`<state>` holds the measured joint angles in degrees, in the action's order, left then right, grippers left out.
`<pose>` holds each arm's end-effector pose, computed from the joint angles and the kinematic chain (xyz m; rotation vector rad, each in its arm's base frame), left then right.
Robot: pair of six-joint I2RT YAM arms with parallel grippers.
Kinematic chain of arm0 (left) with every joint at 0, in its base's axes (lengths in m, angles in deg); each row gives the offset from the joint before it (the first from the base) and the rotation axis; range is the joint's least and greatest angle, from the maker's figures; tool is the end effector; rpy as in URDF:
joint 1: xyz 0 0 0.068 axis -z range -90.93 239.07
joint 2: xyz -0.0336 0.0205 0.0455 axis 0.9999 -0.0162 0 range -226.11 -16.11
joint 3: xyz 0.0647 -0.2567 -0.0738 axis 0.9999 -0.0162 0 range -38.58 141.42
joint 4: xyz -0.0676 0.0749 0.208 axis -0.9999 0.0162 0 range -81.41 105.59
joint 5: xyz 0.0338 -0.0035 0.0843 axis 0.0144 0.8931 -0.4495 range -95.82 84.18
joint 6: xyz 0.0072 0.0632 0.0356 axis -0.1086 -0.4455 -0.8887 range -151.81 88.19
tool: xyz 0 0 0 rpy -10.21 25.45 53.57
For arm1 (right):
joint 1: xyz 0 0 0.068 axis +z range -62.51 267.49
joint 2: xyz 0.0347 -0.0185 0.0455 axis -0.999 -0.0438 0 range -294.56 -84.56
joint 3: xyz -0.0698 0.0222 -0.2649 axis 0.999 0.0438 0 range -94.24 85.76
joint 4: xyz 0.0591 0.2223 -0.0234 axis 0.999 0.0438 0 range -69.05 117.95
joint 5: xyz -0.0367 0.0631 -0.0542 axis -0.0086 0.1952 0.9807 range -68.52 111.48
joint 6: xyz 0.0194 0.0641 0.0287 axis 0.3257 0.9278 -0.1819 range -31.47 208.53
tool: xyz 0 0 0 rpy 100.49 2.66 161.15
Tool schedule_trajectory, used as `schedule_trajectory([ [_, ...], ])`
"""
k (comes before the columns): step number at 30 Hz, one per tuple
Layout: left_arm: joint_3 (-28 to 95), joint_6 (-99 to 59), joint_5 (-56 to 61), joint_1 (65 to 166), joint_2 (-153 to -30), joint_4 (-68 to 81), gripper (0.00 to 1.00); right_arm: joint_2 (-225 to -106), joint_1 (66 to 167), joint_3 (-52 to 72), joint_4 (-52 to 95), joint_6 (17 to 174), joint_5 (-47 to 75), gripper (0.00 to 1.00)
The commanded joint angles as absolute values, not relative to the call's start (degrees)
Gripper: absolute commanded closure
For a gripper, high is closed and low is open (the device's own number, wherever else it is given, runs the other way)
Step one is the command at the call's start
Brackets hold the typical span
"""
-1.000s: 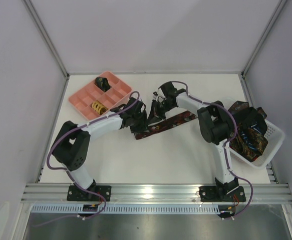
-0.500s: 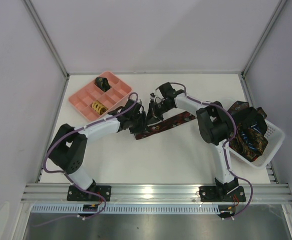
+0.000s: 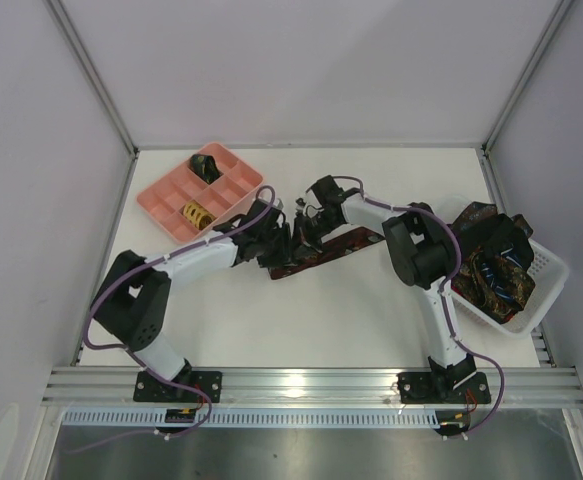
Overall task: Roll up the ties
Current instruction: Roll the tie
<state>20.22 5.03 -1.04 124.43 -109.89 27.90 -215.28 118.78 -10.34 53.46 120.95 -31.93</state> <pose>0.2616 -0.1918 0.1973 0.0013 2.6246 -0.5865 0.3553 0.2728 0.1424 0.2404 -2.6184 -1.3969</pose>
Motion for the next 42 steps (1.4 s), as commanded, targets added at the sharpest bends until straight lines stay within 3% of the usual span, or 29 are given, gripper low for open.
schedule_trajectory([
  [1,20.0,2.6,-0.2,124.5,-105.2,26.1,0.53,-216.0,119.0,-10.3,53.2,120.1,-30.6,1.00],
  [4,20.0,0.4,0.6,124.3,-100.8,27.5,0.48,-215.6,118.8,-10.4,52.8,120.0,-29.8,1.00],
  [5,20.1,-2.4,2.3,124.1,-99.4,27.5,0.30,-215.3,118.6,-10.6,52.9,119.8,-29.6,1.00],
  [8,22.8,-12.8,6.4,122.5,-96.6,30.2,0.00,-215.1,118.4,-10.8,53.0,119.3,-29.9,1.00],
  [12,27.5,-30.4,0.5,122.4,-100.6,38.4,0.00,-215.0,118.2,-10.8,52.7,119.5,-29.9,1.00],
  [22,16.0,-48.2,1.2,124.3,-99.2,24.5,0.00,-214.6,116.8,-10.3,52.9,120.2,-29.9,1.00],
  [31,19.8,-50.4,5.7,124.3,-109.4,24.0,0.02,-214.5,116.2,-10.4,51.7,122.2,-31.2,1.00],
  [42,23.4,-47.4,2.0,124.5,-116.8,21.6,0.09,-213.9,115.7,-8.8,48.2,125.4,-32.3,1.00],
])
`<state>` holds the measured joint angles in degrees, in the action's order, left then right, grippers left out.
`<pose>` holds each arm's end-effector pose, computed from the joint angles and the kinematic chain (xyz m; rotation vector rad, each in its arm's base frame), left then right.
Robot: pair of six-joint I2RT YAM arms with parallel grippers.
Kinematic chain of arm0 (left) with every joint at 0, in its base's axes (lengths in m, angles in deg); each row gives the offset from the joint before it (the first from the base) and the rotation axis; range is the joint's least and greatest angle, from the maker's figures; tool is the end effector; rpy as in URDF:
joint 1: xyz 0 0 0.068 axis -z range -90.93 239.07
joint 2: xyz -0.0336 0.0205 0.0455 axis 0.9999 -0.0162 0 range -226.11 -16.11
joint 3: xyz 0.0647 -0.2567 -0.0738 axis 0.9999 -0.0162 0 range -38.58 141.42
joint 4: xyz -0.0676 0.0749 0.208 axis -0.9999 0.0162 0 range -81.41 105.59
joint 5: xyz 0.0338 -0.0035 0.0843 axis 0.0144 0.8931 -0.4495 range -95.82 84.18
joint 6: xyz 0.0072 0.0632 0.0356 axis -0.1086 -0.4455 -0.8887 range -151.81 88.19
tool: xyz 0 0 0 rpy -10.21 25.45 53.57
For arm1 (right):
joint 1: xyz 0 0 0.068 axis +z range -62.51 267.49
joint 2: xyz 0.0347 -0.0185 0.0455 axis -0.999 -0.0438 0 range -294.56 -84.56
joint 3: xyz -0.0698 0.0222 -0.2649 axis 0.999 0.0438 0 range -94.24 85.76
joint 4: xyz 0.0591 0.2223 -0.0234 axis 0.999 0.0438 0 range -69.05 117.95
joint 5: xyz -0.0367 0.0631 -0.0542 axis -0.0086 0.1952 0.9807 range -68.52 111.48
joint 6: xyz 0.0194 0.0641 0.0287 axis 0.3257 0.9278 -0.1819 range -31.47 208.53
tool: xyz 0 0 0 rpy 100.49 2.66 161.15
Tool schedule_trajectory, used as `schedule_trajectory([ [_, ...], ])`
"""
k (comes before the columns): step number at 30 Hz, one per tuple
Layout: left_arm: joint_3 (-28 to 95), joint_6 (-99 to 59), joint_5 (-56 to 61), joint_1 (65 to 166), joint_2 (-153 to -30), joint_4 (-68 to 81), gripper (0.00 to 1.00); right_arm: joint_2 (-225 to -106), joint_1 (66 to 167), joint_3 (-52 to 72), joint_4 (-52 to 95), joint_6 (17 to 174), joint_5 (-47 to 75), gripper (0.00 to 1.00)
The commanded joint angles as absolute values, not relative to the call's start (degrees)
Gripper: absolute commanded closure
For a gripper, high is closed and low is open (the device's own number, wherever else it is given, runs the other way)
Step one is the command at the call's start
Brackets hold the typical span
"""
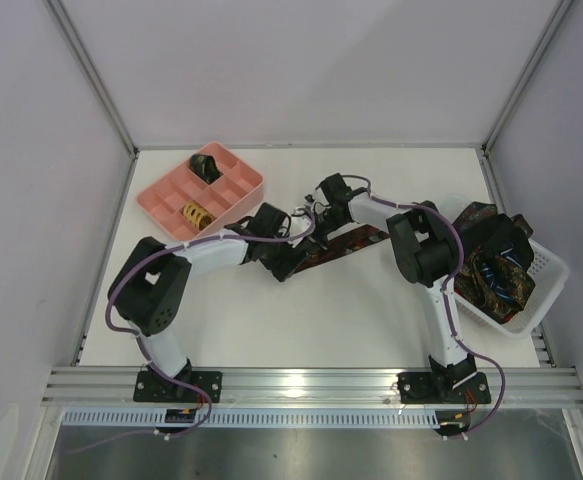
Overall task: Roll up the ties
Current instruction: Roll the tie
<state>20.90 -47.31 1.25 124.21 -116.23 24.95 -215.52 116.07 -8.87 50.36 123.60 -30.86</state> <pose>0.2738 -0.2018 0.1702 1.1459 2.3118 -0.2872 0.3694 0.2558 0.1357 0.1292 -2.6564 -1.4039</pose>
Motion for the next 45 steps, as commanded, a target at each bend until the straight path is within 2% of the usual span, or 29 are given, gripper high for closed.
schedule_trajectory([
  [1,24.2,-47.4,1.9,124.6,-118.0,22.8,0.11,-213.8,115.6,-8.6,47.9,125.6,-32.3,1.00],
  [11,27.2,-48.0,1.3,126.3,-121.7,26.6,0.17,-208.3,109.9,-4.3,42.8,131.7,-32.4,1.00],
  [19,26.5,-48.9,-0.1,128.1,-121.8,27.1,0.21,-200.2,98.7,1.1,41.7,133.3,-31.0,1.00],
  [23,27.1,-49.4,-1.1,128.3,-122.5,27.8,0.32,-197.7,94.8,0.3,44.4,131.2,-31.1,1.00],
  [25,26.9,-49.6,-1.6,128.4,-122.5,27.8,0.41,-197.0,94.4,0.2,45.6,130.5,-31.0,1.00],
  [26,26.5,-49.6,-2.1,128.3,-122.5,27.8,0.49,-196.6,94.3,0.2,45.9,129.8,-30.9,1.00],
  [27,26.3,-49.7,-2.1,128.3,-122.5,27.7,0.53,-196.5,94.3,0.2,46.3,129.5,-30.9,1.00],
  [30,25.7,-49.6,-2.2,128.3,-121.8,27.1,0.53,-195.7,94.3,1.7,45.7,129.6,-30.8,1.00],
  [34,25.6,-49.8,-2.1,128.3,-121.9,27.0,0.60,-195.1,94.6,3.2,45.6,129.1,-30.6,1.00],
  [35,25.6,-49.8,-2.2,128.3,-122.0,27.0,0.67,-195.2,94.7,3.5,45.7,129.0,-30.6,1.00],
  [36,25.6,-49.8,-2.3,128.3,-122.1,27.0,0.69,-195.1,94.8,3.6,45.7,129.0,-30.6,1.00],
  [37,25.5,-49.8,-2.4,128.3,-122.1,26.8,0.69,-195.2,94.9,3.7,45.6,128.9,-30.6,1.00],
  [39,25.6,-49.7,-2.5,128.3,-122.0,26.6,0.63,-195.2,95.0,3.8,45.6,128.8,-30.6,1.00],
  [40,25.6,-49.6,-2.5,128.4,-121.8,26.8,0.58,-195.4,95.1,4.0,45.6,128.8,-30.6,1.00],
  [41,25.8,-49.4,-2.5,128.3,-121.8,27.0,0.49,-195.5,95.1,4.0,45.6,128.7,-30.6,1.00],
  [43,25.9,-49.1,-2.3,128.4,-121.1,27.3,0.43,-195.6,95.4,4.1,45.7,128.3,-30.6,1.00],
  [45,25.8,-48.7,-2.3,128.3,-119.5,27.5,0.31,-195.9,95.5,4.1,46.3,127.7,-30.6,1.00],
])
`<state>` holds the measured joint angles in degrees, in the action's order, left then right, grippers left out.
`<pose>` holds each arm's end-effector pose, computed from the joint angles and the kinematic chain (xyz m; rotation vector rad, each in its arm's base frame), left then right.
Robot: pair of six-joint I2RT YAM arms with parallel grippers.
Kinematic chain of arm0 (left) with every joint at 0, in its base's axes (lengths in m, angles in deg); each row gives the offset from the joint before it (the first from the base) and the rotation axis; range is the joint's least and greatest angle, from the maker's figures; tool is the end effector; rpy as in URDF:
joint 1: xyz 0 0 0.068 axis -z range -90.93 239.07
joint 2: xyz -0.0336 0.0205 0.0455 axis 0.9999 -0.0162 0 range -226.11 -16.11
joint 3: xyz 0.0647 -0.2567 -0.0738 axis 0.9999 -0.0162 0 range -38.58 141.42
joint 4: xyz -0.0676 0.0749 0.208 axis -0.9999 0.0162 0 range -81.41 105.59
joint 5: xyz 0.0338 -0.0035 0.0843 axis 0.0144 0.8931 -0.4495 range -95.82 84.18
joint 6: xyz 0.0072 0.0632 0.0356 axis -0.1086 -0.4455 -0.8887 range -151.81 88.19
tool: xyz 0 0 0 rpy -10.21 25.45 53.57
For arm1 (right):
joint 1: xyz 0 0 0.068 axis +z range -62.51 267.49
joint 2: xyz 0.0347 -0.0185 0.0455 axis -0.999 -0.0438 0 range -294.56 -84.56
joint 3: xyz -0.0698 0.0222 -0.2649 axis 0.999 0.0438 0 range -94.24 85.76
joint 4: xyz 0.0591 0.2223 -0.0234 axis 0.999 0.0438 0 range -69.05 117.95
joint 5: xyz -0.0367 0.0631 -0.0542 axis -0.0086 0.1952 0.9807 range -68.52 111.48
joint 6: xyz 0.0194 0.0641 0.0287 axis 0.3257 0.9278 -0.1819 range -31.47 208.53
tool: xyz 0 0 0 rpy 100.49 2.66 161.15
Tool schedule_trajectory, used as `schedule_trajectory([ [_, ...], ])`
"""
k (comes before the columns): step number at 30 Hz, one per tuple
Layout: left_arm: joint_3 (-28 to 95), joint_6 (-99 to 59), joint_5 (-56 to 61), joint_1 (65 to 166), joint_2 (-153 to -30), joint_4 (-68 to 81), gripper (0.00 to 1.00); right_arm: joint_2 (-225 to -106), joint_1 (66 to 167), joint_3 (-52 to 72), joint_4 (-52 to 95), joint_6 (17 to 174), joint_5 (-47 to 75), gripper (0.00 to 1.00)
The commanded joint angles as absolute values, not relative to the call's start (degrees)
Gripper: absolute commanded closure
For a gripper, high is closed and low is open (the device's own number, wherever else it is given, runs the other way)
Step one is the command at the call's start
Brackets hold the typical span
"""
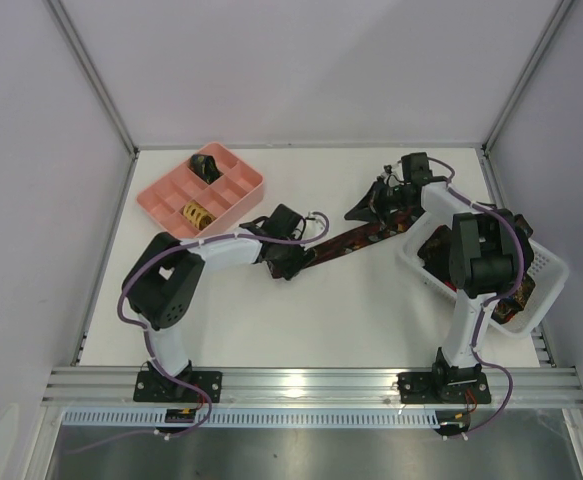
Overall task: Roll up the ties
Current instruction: Roll the tie
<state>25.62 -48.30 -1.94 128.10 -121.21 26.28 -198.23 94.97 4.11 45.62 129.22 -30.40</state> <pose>0.2764 -0.2294 0.1619 1.2363 2.2957 -0.2298 0.3903 0.0993 0.2024 0.3806 2.6008 1.4725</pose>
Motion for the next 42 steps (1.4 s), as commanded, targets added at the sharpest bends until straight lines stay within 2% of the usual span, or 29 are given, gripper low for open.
schedule_trajectory([
  [1,25.8,-48.4,-2.5,128.3,-118.7,27.7,0.24,-196.1,95.6,4.1,46.5,127.2,-30.4,1.00],
  [7,26.2,-44.3,0.2,126.9,-109.2,28.5,0.07,-197.9,97.2,3.1,48.0,124.7,-30.6,1.00],
  [12,27.0,-37.2,6.9,122.3,-97.5,29.9,0.00,-201.4,103.1,0.2,48.4,124.3,-31.3,1.00],
  [15,25.1,-25.6,10.8,118.9,-89.8,29.2,0.00,-203.5,108.0,-2.4,47.1,126.0,-31.6,1.00],
  [17,22.4,-21.0,12.0,117.6,-85.8,29.2,0.05,-204.5,110.2,-4.3,46.5,126.8,-31.6,1.00],
  [24,8.4,6.7,19.6,107.3,-80.7,27.3,0.09,-209.3,116.0,-8.6,48.6,125.8,-30.3,1.00],
  [31,0.7,15.6,18.6,106.9,-81.1,22.6,0.09,-210.9,117.5,-8.1,50.8,123.2,-29.9,1.00],
  [42,0.6,20.3,20.1,106.7,-88.4,18.9,0.10,-212.4,117.3,-5.7,48.6,122.1,-27.3,1.00],
])
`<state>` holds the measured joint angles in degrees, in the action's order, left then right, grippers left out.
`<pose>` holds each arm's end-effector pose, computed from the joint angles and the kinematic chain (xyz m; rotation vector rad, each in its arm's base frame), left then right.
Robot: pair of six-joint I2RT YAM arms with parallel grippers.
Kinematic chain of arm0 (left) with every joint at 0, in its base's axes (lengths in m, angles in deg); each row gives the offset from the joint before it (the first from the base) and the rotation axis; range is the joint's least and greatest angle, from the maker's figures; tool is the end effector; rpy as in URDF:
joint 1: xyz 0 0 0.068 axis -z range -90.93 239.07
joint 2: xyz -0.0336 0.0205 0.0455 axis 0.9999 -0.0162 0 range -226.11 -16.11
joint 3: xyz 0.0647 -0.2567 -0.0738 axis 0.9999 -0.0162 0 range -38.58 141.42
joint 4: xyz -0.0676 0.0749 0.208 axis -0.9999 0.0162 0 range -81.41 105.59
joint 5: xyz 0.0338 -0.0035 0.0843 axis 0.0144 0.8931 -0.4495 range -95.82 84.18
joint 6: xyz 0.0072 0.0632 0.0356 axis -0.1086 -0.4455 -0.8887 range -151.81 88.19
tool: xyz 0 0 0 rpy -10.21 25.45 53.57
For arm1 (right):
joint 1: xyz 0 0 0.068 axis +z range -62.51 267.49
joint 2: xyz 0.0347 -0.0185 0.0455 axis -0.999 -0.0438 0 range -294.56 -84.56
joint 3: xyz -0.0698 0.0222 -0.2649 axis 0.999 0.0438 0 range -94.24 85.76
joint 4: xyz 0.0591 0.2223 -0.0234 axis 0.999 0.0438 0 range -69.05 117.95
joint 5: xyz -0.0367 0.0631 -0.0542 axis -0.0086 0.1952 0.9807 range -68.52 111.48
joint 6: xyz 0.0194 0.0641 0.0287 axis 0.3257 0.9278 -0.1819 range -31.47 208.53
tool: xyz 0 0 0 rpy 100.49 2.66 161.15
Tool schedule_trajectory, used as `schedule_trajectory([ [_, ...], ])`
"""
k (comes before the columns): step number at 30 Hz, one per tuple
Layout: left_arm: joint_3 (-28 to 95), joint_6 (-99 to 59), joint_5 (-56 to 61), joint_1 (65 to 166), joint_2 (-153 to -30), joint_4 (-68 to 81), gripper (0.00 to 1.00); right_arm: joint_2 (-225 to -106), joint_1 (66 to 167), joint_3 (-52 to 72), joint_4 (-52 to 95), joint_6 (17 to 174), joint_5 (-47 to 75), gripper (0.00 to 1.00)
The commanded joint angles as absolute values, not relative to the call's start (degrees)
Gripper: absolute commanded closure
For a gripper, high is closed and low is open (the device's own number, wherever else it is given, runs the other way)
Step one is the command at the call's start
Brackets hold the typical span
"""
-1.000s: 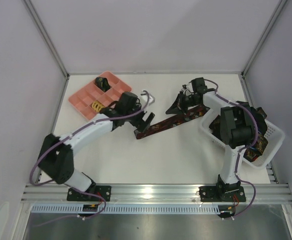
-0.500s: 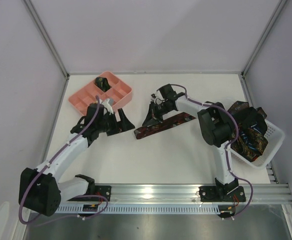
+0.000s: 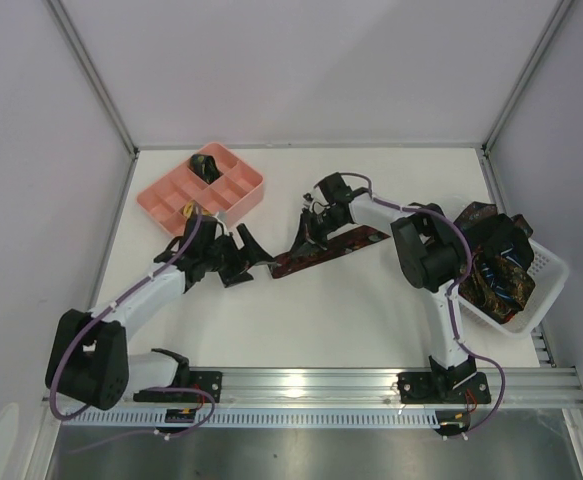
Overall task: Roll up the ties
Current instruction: Roll the tie
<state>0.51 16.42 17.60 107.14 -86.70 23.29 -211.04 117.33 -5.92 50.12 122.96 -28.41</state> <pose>0.2147 -0.0954 0.2111 -0.4557 2.5034 -0.9974 0.3556 0.2574 0.1539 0.1818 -2.7071 -1.3941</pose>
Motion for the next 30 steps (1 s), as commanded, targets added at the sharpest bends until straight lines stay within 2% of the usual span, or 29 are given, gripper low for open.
schedule_trajectory([
  [1,0.2,20.9,20.0,106.7,-88.9,18.1,0.10,-212.4,117.1,-5.8,48.5,121.9,-27.0,1.00],
  [12,2.1,24.7,18.7,108.8,-99.2,11.1,0.13,-213.1,116.0,-4.7,48.2,121.4,-26.8,1.00],
  [25,9.2,28.5,14.9,111.3,-108.7,12.7,0.21,-212.9,115.3,-3.5,46.8,122.1,-26.6,1.00],
  [30,10.8,27.7,14.1,112.7,-110.6,13.4,0.32,-213.3,115.3,-3.7,46.5,122.2,-26.6,1.00],
])
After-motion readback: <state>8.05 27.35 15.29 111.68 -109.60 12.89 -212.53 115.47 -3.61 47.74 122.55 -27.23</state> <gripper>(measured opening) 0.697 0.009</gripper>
